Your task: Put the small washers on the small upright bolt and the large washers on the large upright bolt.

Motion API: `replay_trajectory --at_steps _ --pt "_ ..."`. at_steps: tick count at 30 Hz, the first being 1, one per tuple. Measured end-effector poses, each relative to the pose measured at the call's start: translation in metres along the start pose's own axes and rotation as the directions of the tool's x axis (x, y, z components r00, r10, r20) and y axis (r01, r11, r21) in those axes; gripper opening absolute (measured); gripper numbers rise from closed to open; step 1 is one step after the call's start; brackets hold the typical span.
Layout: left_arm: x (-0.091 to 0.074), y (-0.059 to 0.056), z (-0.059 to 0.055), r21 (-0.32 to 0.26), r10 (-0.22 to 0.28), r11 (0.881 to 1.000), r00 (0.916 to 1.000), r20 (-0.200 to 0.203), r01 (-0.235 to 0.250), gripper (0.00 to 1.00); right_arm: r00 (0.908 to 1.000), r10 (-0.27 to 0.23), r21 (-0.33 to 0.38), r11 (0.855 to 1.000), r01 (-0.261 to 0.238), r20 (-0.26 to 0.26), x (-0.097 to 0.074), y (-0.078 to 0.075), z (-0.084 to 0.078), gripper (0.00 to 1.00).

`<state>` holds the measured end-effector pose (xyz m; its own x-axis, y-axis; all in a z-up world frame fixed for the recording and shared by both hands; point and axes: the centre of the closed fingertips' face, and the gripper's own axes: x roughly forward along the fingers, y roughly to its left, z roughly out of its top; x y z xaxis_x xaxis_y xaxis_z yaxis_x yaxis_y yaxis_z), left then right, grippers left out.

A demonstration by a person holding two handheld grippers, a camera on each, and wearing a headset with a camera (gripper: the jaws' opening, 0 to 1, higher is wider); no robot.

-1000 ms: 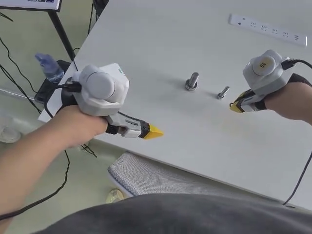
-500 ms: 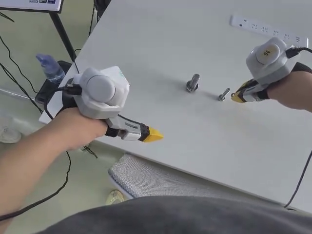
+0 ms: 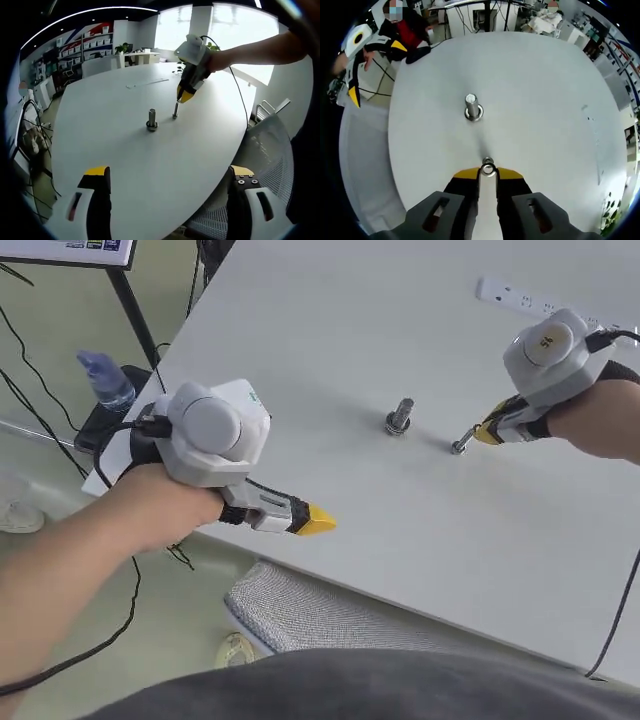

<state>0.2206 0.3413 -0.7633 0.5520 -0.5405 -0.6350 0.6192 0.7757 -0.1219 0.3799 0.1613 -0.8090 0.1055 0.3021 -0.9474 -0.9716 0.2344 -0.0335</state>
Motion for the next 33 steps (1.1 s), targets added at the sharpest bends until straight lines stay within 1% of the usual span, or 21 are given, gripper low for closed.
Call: replay_trajectory --at_steps 7,11,25,27,33 --pt "0.001 0.0 -0.002 0.002 -0.006 1.0 1.0 -0.006 0.006 0.97 1.0 -0.001 -0.005 1.0 0.001 -0.007 0.004 -0.004 0.001 0.13" --pt "0.002 -0.001 -0.001 0.001 -0.011 1.0 0.9999 -0.004 0.011 0.96 0.9999 -0.004 -0.007 1.0 0.004 -0.013 0.006 -0.006 0.002 0.13" --pt "0.003 0.0 0.0 0.004 -0.018 1.0 0.9998 -0.004 0.018 0.94 0.9995 0.002 -0.011 1.0 -0.003 -0.032 0.009 -0.003 0.002 0.13" --pt "0.003 0.0 -0.001 0.006 -0.017 1.0 0.9998 -0.004 0.017 0.93 0.9994 0.005 -0.012 1.0 -0.005 -0.034 0.012 -0.005 0.001 0.13" --pt "0.005 0.002 -0.002 0.003 -0.023 1.0 0.9997 -0.01 0.023 0.93 0.999 0.008 -0.024 1.0 -0.009 -0.045 0.015 -0.001 0.001 0.13"
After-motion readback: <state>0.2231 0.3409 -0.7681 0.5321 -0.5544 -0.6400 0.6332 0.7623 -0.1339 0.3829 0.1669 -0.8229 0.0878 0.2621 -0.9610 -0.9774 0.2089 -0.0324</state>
